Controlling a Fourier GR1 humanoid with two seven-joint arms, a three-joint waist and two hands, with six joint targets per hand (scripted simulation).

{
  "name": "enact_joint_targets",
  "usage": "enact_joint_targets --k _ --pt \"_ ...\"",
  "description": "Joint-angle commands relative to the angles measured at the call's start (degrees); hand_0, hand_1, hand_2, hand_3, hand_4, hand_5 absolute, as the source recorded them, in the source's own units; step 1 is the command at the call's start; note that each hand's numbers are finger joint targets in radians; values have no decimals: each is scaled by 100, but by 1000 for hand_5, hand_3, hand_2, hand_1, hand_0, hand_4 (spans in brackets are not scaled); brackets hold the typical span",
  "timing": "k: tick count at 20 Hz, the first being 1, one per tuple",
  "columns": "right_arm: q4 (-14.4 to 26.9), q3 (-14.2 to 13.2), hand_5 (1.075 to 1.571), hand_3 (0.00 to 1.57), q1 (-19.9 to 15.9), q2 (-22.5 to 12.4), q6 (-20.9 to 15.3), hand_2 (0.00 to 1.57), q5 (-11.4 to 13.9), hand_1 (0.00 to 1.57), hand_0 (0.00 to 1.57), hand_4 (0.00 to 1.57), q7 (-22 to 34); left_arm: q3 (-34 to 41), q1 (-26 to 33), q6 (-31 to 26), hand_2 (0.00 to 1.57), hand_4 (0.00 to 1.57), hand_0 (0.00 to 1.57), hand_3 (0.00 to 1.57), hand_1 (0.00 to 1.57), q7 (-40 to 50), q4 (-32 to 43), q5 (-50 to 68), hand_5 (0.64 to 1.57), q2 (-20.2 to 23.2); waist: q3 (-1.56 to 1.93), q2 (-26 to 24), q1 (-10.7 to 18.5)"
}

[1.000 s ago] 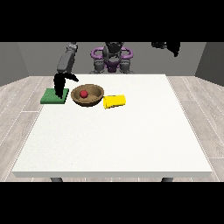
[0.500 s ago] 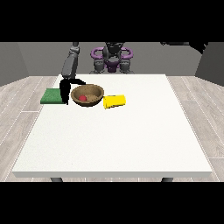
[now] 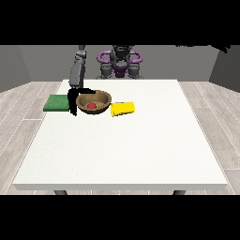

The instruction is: Pick the cup and pour the ball into the bowl, then pick the bowl and place it on the pad

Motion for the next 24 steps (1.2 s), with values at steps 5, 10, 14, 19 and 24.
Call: enact_joint_targets --k 5,10,14,19,24 --pt "803 -216 1512 0 -166 142 -510 992 -112 1222 1222 426 188 233 -108 -235 0 238 0 0 0 216 -84 430 1509 358 60 275 261" --pt "710 -25 1463 1571 171 -5 -834 1571 232 1571 1571 1103 312 317 -183 -233 0 493 0 0 0 223 -7 476 1558 479 53 363 299" --pt "439 -60 1491 1571 198 -66 -1103 1571 179 1571 1571 1074 433 335 4 -328 0 641 0 0 0 79 96 448 1570 436 45 250 281" --pt "22 145 1527 1571 -69 -785 -1201 1571 293 1571 1571 1061 1529 367 215 -454 0 721 0 0 0 -167 477 276 1569 494 38 -92 73" --pt "-218 280 1534 1571 -422 -908 -1294 1571 129 1571 1571 1034 2798 570 548 -452 0 723 0 0 0 -282 1117 198 1569 633 44 -751 -362"
